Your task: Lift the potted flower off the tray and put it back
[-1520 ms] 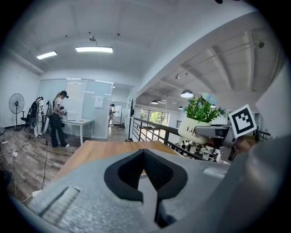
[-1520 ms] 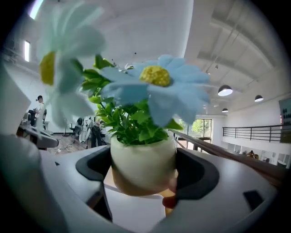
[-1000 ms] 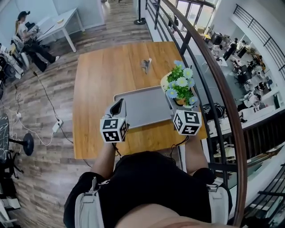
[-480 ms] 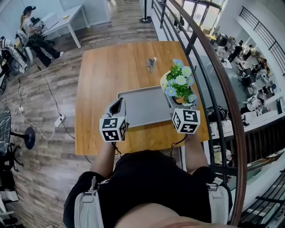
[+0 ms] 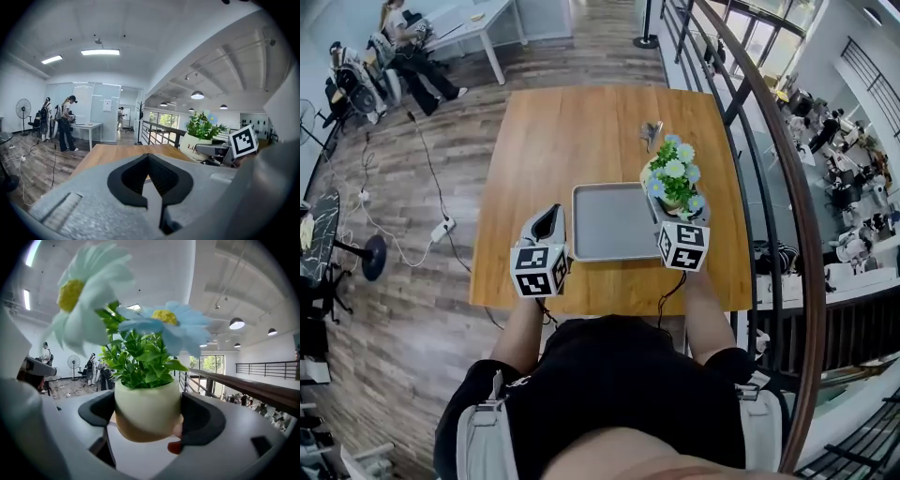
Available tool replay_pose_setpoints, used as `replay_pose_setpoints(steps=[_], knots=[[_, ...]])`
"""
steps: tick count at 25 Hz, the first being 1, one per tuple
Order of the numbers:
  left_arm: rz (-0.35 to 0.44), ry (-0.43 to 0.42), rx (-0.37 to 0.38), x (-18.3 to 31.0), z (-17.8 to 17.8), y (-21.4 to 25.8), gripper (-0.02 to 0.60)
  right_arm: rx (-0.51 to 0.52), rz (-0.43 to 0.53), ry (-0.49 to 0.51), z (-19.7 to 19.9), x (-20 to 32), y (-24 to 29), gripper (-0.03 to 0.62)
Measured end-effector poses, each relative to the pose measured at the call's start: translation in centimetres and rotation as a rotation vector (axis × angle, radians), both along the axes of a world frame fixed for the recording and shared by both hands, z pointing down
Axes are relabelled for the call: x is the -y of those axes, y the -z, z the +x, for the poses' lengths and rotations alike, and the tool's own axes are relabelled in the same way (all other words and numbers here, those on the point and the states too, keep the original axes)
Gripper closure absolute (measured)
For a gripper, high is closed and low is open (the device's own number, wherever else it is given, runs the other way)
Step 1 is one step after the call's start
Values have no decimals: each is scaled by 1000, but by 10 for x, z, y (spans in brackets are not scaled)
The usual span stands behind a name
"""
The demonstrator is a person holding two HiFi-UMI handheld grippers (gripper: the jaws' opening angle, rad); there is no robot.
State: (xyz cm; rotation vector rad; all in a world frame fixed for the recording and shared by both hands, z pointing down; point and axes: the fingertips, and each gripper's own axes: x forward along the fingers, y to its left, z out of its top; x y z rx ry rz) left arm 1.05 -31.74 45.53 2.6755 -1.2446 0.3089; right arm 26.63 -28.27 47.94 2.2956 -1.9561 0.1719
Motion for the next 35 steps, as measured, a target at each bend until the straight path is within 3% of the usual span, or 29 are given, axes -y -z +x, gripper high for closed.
replay_pose_setpoints(steps=[10, 20, 35], knots=[[2, 96, 18, -4, -41, -2, 569, 27, -202, 43, -16, 22, -117, 152], [-2, 128, 30, -2, -57, -5, 569, 47, -362, 58, -31, 25, -191, 157], [-11, 129, 33, -1, -58, -9, 569, 53, -481, 65, -36, 15, -238, 172]])
